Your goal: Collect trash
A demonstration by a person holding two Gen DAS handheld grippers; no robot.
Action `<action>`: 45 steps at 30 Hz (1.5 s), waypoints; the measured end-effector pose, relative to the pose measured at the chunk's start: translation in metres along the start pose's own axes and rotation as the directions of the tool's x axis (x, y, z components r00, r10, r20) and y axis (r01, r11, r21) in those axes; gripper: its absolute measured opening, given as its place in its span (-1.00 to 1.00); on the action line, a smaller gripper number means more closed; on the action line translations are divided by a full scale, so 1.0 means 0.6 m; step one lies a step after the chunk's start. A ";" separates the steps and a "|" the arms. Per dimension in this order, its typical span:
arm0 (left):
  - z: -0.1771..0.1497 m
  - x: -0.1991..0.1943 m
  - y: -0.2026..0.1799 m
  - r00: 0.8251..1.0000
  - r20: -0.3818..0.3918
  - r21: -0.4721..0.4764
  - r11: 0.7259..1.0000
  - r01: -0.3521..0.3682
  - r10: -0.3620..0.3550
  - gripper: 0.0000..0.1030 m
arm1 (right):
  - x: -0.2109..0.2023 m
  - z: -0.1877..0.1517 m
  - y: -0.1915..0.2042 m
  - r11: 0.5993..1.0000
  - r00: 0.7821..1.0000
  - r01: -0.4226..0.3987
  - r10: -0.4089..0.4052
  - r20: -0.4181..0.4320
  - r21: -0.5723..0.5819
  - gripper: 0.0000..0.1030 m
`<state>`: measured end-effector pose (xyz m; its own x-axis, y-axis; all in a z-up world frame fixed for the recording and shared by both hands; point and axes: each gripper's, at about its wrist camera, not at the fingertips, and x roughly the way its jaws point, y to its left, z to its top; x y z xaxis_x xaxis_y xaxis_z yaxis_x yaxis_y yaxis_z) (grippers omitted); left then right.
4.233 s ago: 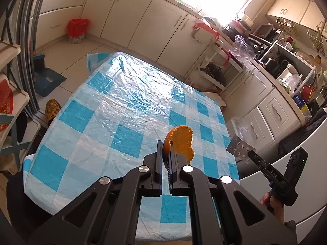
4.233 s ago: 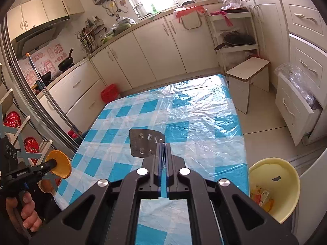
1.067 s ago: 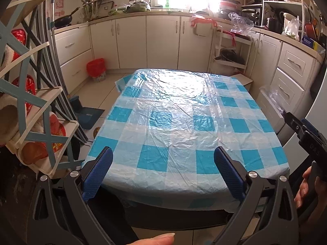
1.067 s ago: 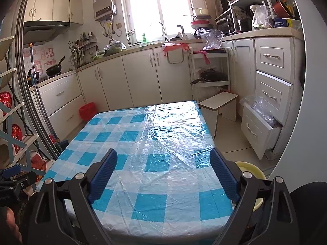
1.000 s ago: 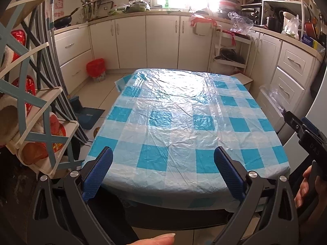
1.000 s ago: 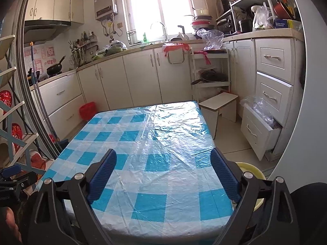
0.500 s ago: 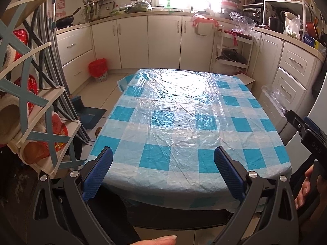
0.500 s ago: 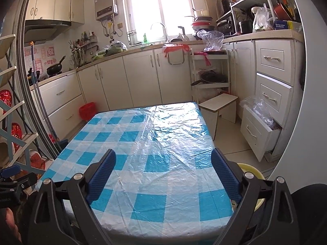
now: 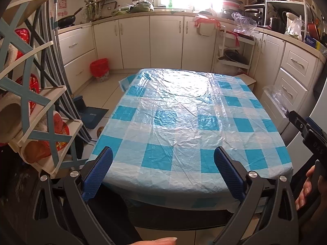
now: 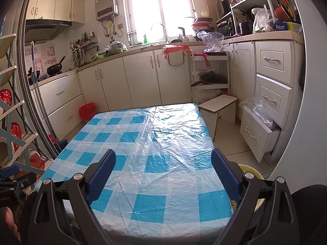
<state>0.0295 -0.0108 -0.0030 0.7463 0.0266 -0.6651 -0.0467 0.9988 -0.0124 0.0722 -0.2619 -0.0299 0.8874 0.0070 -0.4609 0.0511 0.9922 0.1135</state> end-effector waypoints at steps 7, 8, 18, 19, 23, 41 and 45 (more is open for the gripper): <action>0.000 0.000 0.001 1.000 -0.001 0.000 1.000 0.000 0.000 0.85 | 0.000 0.000 -0.001 1.000 1.000 0.000 0.000 0.002 0.001 0.78; -0.001 0.000 0.002 1.000 -0.001 0.000 1.000 -0.001 0.001 0.85 | 0.000 0.000 -0.001 1.000 1.000 -0.001 0.001 0.002 0.000 0.78; -0.002 -0.002 0.006 1.000 0.001 -0.005 1.000 -0.004 0.004 0.85 | -0.003 0.001 -0.002 1.000 1.000 -0.001 0.001 0.007 0.002 0.78; -0.002 -0.002 0.005 1.000 0.001 -0.005 1.000 -0.004 0.004 0.85 | -0.002 0.001 -0.002 1.000 1.000 -0.001 0.001 0.006 0.002 0.78; -0.002 -0.002 0.007 1.000 0.002 -0.007 1.000 -0.003 0.003 0.85 | -0.003 0.001 -0.002 1.000 1.000 -0.002 0.002 0.007 0.000 0.78; -0.002 -0.005 0.012 1.000 0.002 -0.016 1.000 -0.007 0.007 0.85 | -0.004 0.004 -0.001 1.000 1.000 -0.003 0.003 0.007 -0.003 0.78; -0.002 -0.005 0.012 1.000 0.002 -0.016 1.000 -0.008 0.008 0.85 | -0.005 0.004 -0.001 1.000 1.000 -0.004 0.004 0.006 -0.004 0.78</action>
<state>0.0261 -0.0040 -0.0020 0.7475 0.0344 -0.6633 -0.0631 0.9978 -0.0194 0.0709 -0.2626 -0.0264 0.8906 0.0100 -0.4548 0.0457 0.9927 0.1113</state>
